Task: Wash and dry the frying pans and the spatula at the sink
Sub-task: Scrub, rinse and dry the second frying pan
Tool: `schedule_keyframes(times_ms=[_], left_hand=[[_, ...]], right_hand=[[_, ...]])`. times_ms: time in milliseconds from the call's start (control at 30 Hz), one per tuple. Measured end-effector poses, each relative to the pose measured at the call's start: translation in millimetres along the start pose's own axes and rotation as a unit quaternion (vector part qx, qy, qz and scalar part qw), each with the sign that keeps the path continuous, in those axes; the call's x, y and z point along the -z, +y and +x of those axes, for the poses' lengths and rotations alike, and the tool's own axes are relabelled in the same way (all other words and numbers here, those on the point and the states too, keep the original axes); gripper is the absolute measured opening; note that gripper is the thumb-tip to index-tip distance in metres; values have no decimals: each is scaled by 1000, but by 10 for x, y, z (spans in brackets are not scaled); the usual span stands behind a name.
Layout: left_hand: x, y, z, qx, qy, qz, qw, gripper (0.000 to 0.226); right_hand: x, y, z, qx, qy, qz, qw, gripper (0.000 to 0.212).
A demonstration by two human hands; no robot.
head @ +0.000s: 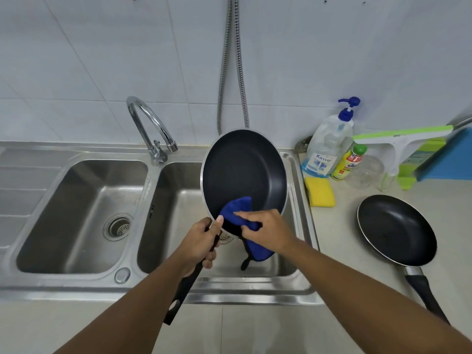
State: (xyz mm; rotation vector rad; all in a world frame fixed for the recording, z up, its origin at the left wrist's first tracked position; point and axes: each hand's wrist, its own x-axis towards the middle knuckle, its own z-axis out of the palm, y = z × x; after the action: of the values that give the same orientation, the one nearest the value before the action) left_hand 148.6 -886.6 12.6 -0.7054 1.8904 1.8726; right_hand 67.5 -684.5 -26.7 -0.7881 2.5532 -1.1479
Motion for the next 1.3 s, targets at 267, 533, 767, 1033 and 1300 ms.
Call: schedule_keyframes(times_ms=[267,533,767,1033,1300], left_hand=[[69,124,-69,-5,-48,37,998,44],[4,106,-87,-8,-76,84,994,27],[60,91,-60,-5,-67,53,996,33],[95,15,-137,12,-95,91,991,35],[132,3,-120,28,-65,0,997,35]], right_hand=[[779,572,543,-6,-10,-232,973,40],[574,-262,1183,-21,202,-14,979,36],[197,-313,592,240,-73,-203,946,64],[250,-125,869,85,-16,-223,971,63],[51,-64,195,182,-181,-252,933,82]])
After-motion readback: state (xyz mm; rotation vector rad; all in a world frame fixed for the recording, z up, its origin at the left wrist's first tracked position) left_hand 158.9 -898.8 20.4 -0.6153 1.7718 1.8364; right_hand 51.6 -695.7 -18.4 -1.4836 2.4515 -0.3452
